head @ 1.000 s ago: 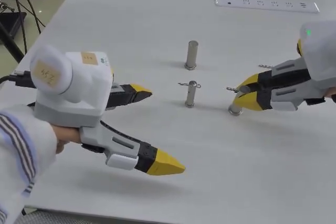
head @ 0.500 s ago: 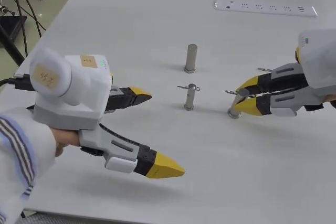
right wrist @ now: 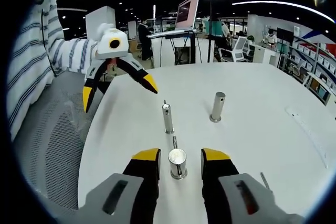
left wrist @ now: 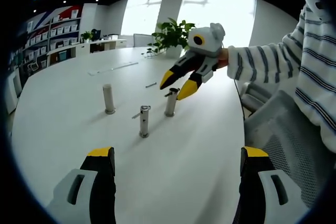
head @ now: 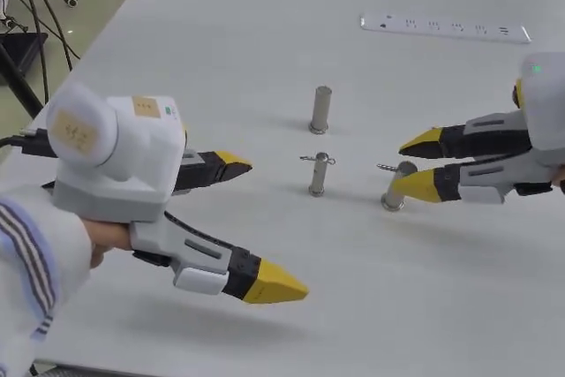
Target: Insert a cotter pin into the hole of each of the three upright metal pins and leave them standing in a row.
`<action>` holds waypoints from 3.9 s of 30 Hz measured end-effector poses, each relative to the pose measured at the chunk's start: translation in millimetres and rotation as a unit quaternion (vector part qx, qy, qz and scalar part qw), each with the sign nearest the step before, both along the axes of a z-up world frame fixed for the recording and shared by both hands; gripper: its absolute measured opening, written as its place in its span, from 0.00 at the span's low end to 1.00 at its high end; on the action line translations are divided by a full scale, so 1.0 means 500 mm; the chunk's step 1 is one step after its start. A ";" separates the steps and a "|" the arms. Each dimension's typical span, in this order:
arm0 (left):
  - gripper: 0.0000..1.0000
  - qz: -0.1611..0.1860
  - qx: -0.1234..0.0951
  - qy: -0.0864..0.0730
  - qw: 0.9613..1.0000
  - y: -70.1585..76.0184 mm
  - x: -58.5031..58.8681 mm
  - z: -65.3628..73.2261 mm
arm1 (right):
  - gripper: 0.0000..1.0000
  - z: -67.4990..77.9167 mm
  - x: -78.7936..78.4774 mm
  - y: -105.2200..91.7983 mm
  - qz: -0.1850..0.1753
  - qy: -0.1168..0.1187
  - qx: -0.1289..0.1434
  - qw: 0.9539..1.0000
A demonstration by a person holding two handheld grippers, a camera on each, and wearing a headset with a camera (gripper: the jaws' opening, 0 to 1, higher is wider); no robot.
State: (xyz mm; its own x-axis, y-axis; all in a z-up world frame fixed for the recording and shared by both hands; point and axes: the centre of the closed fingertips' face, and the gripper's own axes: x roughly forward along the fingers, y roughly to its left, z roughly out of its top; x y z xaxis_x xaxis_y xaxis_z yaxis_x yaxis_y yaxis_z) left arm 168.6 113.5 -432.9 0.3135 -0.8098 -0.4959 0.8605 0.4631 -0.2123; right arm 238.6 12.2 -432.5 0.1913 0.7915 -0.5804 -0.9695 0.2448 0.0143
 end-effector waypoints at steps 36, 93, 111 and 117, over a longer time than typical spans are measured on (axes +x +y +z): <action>0.99 0.016 -0.025 -0.003 1.000 0.010 0.012 0.024 | 0.85 0.046 -0.068 -0.019 -0.171 0.056 0.094 0.979; 0.91 0.083 -0.040 -0.051 0.994 0.024 0.197 0.081 | 0.98 0.069 -0.127 -0.070 -0.317 0.076 0.116 0.938; 0.85 0.057 -0.007 -0.077 0.995 -0.014 0.275 0.096 | 0.98 0.067 -0.139 -0.085 -0.326 0.077 0.111 0.936; 0.85 0.052 -0.001 -0.074 0.996 -0.029 0.288 0.085 | 0.97 0.071 -0.138 -0.089 -0.326 0.077 0.114 0.935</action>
